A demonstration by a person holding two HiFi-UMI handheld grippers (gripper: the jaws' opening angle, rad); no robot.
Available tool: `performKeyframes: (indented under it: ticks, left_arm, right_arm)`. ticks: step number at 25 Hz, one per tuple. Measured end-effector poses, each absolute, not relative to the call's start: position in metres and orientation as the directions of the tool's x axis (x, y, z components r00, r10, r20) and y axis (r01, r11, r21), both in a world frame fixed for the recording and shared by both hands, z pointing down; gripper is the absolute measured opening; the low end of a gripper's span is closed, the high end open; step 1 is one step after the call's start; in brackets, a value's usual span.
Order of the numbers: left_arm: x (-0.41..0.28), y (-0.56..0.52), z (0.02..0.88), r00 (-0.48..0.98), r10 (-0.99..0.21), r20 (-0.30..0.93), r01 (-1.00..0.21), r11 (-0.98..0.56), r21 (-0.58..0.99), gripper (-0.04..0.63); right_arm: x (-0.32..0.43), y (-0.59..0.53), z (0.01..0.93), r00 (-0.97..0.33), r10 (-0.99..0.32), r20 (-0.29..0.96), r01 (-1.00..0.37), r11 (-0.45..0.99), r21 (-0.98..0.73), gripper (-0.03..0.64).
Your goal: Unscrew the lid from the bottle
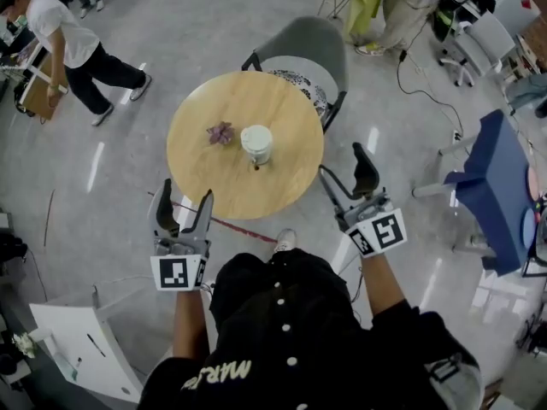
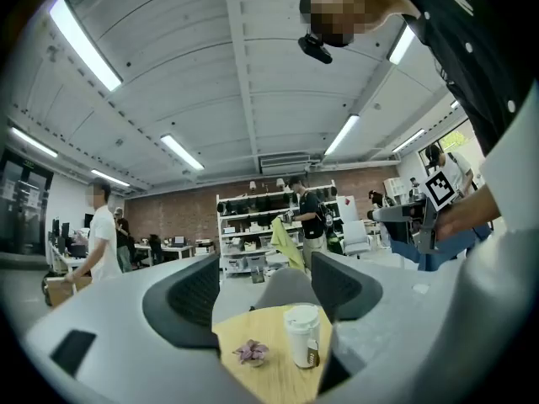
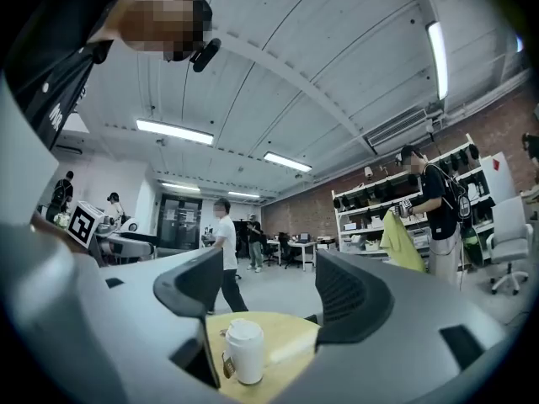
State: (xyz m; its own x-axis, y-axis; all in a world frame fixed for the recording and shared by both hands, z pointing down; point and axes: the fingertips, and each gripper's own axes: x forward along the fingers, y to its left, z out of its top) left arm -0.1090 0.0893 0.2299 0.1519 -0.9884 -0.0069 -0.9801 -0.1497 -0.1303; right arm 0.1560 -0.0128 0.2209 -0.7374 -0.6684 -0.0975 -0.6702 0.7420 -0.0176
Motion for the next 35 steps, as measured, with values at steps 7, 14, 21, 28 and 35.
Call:
performKeyframes:
  ticks: [7,14,21,28,35]
  left_arm:
    - [-0.137,0.058,0.236,0.140,-0.990,0.024,-0.985,-0.141,-0.101,0.327]
    - [-0.169,0.026,0.247,0.201,-0.979,0.030,-0.974,-0.203,-0.101,0.327]
    - [-0.204,-0.003,0.249,0.300,-0.950,0.084,-0.940,-0.310,-0.142,0.327]
    - [-0.219,-0.024,0.261,0.411,-0.904,0.119,-0.892,-0.426,-0.152,0.327]
    - [-0.213,-0.053,0.311,0.464,-0.860,0.211,-0.864,-0.492,-0.108,0.327]
  right_arm:
    - [0.123,-0.048,0.224,-0.755,-0.652,-0.069,-0.651,0.758,-0.040,0.333]
    - [0.091,-0.066,0.224,-0.728,-0.683,-0.063,-0.683,0.730,-0.028,0.341]
    - [0.055,-0.079,0.214,-0.681,-0.730,-0.067,-0.730,0.683,-0.018,0.340]
    - [0.037,-0.084,0.222,-0.638,-0.768,-0.049,-0.769,0.640,-0.018,0.339]
    - [0.040,-0.109,0.253,-0.649,-0.761,0.011,-0.761,0.649,-0.018,0.341]
